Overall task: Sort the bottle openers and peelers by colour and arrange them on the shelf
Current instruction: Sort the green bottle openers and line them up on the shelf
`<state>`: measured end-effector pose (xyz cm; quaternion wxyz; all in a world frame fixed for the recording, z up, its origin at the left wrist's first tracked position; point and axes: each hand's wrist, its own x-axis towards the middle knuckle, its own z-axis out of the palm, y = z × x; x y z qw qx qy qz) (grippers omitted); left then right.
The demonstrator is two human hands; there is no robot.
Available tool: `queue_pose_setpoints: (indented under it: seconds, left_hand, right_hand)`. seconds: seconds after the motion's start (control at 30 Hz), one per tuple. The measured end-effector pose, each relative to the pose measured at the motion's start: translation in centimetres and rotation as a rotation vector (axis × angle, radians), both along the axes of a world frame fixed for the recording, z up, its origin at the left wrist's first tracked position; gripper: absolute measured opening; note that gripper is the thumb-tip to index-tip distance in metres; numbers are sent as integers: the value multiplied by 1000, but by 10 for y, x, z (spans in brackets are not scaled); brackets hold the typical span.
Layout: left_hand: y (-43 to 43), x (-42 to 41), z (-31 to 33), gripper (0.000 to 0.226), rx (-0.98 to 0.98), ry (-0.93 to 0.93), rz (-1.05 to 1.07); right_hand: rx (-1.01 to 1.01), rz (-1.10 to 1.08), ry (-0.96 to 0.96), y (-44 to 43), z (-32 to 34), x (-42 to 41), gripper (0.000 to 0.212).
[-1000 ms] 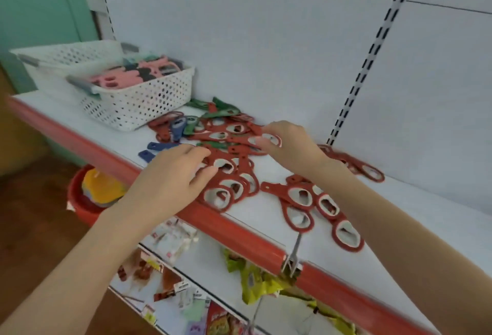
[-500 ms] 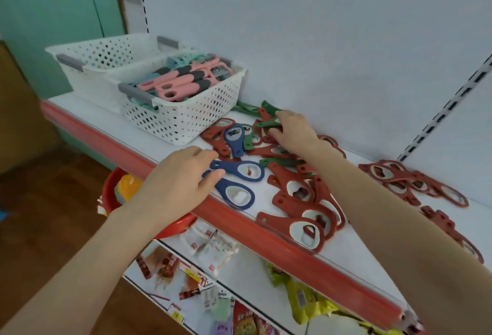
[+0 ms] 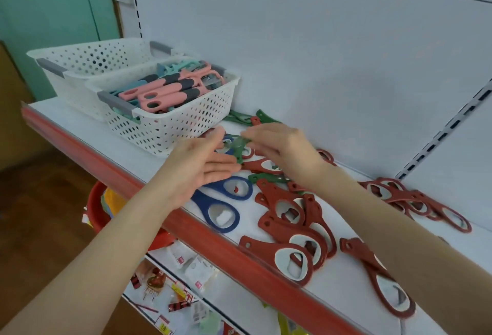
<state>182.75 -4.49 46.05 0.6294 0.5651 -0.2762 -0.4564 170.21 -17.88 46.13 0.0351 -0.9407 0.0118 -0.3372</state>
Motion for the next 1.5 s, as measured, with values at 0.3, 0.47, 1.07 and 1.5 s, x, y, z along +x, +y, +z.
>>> queue_pose_setpoints:
  seconds: [0.3, 0.47, 1.07, 1.5]
  left_hand:
    - [10, 4, -13, 26, -68, -2, 215]
    - [8, 6, -16, 32, -83, -32, 271]
    - [-44, 2, -14, 12, -127, 123, 130]
    - [-45, 15, -8, 25, -96, 183, 48]
  right_hand:
    - [472, -425, 439, -14, -12, 27, 38]
    - [501, -505, 522, -11, -15, 47, 40]
    - [963, -422, 238, -9, 18, 11, 18]
    - [177, -962, 461, -81, -12, 44, 22]
